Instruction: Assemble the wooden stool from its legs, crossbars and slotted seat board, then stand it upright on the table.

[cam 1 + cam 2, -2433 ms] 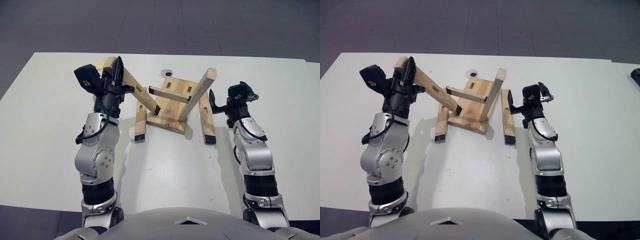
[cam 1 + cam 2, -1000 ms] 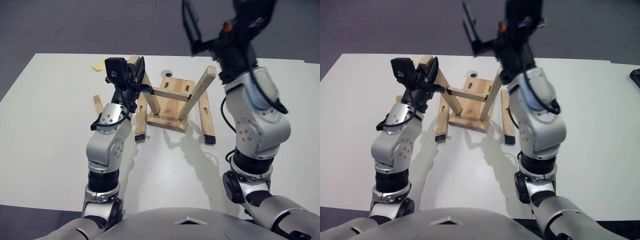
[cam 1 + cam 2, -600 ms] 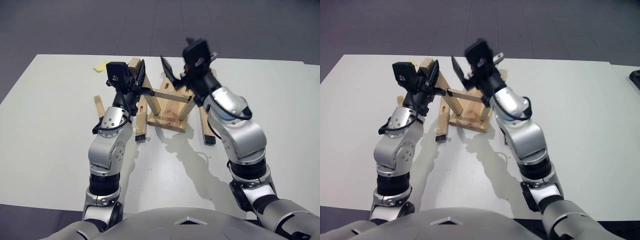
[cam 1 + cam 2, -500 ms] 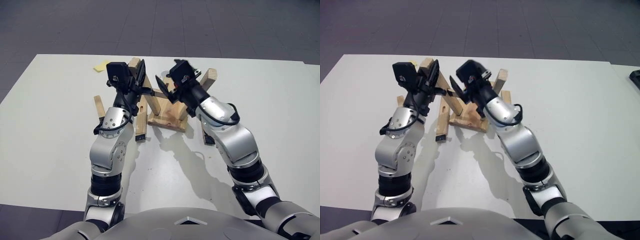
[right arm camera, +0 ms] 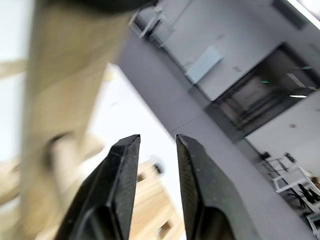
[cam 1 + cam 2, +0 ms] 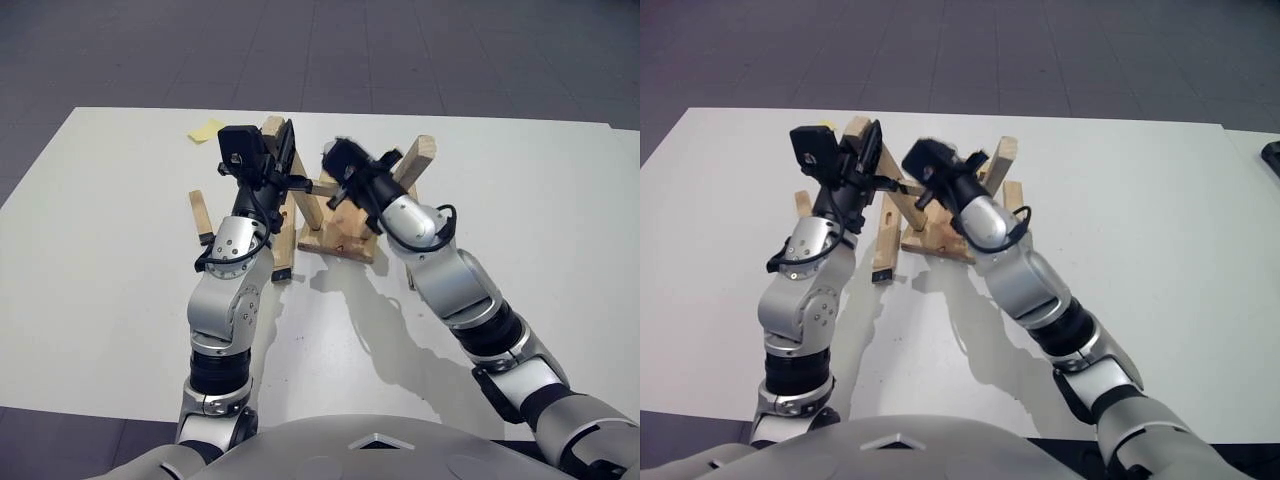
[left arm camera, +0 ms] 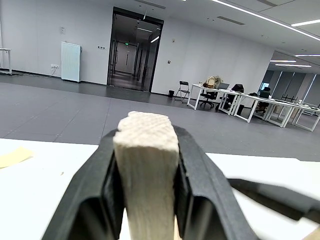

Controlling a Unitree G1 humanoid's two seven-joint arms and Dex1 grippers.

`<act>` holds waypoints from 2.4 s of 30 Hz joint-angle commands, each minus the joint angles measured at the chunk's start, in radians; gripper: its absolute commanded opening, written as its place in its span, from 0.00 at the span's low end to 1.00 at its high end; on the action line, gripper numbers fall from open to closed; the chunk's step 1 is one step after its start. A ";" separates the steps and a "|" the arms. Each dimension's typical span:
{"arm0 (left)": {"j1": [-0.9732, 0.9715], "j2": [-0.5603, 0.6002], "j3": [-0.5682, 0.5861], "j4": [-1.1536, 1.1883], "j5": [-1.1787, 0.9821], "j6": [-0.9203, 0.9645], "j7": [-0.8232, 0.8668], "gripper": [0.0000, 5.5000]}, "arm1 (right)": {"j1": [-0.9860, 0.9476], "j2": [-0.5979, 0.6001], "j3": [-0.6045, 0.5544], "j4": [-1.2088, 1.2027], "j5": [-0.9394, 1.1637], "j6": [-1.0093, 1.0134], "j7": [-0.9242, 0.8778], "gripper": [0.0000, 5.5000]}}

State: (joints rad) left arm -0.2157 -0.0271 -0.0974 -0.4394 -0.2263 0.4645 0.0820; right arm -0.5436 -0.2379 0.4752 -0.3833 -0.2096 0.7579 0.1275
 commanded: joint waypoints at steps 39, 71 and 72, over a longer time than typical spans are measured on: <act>-0.016 0.031 -0.068 -0.050 -0.232 0.021 -0.377 0.96 | -0.095 -0.035 -0.666 0.237 0.054 -0.365 -0.220 0.97; -0.189 -0.049 0.153 -0.116 -0.404 -0.017 -0.180 0.98 | -0.073 -0.070 -0.777 0.342 0.088 -0.441 -0.320 0.98; -0.213 -0.046 0.187 -0.111 -0.421 -0.023 -0.160 0.98 | -0.058 -0.070 -0.777 0.333 0.090 -0.433 -0.314 0.98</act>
State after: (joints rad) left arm -0.3726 -0.0708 0.0227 -0.5463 -0.6140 0.4576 -0.1188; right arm -0.6351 -0.3035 -0.2925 -0.0286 -0.1289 0.3001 -0.1923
